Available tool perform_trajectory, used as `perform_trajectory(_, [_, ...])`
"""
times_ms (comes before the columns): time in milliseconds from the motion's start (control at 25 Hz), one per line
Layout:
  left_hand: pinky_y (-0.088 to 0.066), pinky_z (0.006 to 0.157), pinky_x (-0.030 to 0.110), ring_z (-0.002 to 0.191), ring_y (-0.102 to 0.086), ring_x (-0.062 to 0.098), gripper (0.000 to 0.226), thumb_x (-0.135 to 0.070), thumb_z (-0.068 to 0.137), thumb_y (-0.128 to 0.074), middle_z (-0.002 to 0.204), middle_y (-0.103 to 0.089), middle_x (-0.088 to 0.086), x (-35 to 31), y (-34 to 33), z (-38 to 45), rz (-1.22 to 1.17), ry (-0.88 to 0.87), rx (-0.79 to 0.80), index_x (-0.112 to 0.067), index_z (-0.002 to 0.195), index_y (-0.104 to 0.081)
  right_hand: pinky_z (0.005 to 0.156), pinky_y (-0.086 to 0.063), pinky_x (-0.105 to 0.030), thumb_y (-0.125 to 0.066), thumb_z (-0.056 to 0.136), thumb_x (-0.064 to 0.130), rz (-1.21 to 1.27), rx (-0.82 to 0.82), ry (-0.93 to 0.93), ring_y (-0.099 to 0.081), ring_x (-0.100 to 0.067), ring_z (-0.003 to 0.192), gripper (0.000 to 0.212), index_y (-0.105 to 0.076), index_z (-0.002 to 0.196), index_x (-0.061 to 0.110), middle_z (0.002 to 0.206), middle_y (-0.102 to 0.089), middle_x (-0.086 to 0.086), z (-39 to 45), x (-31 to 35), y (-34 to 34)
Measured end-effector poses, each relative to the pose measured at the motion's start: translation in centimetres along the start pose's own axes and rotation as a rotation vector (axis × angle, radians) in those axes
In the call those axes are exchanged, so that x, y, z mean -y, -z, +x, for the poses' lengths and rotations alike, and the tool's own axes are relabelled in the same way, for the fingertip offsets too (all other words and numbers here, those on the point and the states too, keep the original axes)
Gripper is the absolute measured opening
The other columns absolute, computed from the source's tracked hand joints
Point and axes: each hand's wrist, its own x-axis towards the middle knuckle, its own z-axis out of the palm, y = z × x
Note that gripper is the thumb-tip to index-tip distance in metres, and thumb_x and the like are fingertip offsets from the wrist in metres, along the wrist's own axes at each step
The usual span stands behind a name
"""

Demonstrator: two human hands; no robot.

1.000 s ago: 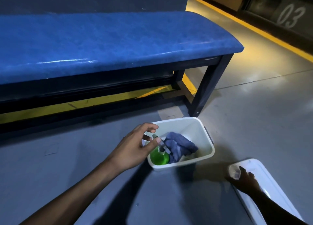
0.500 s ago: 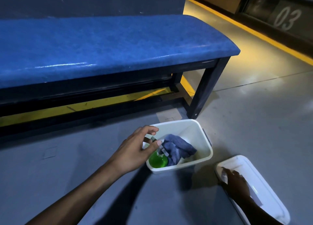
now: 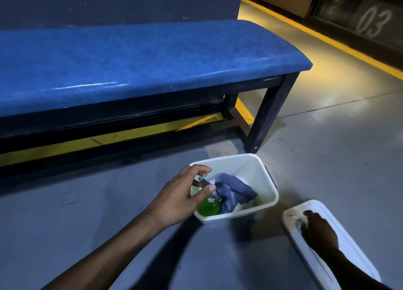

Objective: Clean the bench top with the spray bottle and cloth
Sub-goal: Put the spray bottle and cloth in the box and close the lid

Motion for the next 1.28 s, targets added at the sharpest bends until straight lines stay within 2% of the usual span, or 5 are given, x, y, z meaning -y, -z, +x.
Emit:
perform_trajectory(480, [-0.054, 0.094, 0.031, 0.110, -0.056, -0.007, 0.041, -0.054, 0.094, -0.058, 0.127, -0.050, -0.027, 0.6, -0.2, -0.2, 0.045, -0.019, 0.015, -0.040, 0.132, -0.049, 0.086, -0.051, -0.047, -0.076, 0.081, 0.038, 0.098, 0.169, -0.252, -0.061, -0.045, 0.107, 0.058, -0.031, 0.101, 0.008, 0.114, -0.060, -0.027, 1.2, -2.9, -2.1])
perform_trajectory(720, [-0.057, 0.089, 0.032, 0.108, -0.059, -0.005, 0.039, -0.056, 0.093, -0.058, 0.125, -0.053, -0.025, 1.5, -0.1, 0.1, -0.020, 0.006, 0.004, -0.043, 0.128, -0.051, 0.081, -0.047, -0.038, -0.074, 0.078, 0.041, 0.138, 0.148, -0.201, -0.064, -0.038, 0.111, 0.060, -0.054, 0.115, 0.000, 0.120, -0.062, -0.027, 5.5, -1.0, 8.2])
perform_trajectory(840, [-0.055, 0.089, 0.029, 0.104, -0.063, 0.000, 0.032, -0.049, 0.094, -0.061, 0.121, -0.060, -0.021, 1.3, 0.1, 0.6, -0.157, 0.049, -0.033, -0.041, 0.124, -0.055, 0.076, -0.047, -0.032, -0.062, 0.062, 0.050, 0.238, -0.018, -0.081, -0.067, -0.034, 0.095, 0.043, -0.058, 0.078, 0.011, 0.100, -0.066, -0.018, 7.8, 2.1, 17.5])
perform_trajectory(1080, [-0.060, 0.093, 0.039, 0.110, -0.069, 0.017, 0.034, -0.039, 0.099, -0.057, 0.124, -0.067, -0.003, -1.2, 0.5, 2.6, -0.693, 0.324, -0.069, -0.028, 0.132, -0.054, 0.075, -0.034, -0.025, -0.069, 0.065, 0.022, 0.323, -0.099, 0.649, -0.058, -0.023, 0.087, 0.052, -0.058, 0.115, 0.014, 0.092, -0.056, 0.007, 1.5, 17.6, 24.9])
perform_trajectory(1280, [-0.056, 0.096, 0.044, 0.110, -0.072, 0.024, 0.033, -0.040, 0.104, -0.048, 0.119, -0.075, 0.004, -0.8, -0.8, 3.8, -1.011, 0.440, -0.023, -0.023, 0.129, -0.061, 0.085, -0.031, -0.031, -0.060, 0.073, 0.012, 0.169, 0.068, 0.888, -0.045, -0.013, 0.101, 0.052, -0.052, 0.121, 0.030, 0.107, -0.050, 0.011, -5.0, 25.2, 22.7])
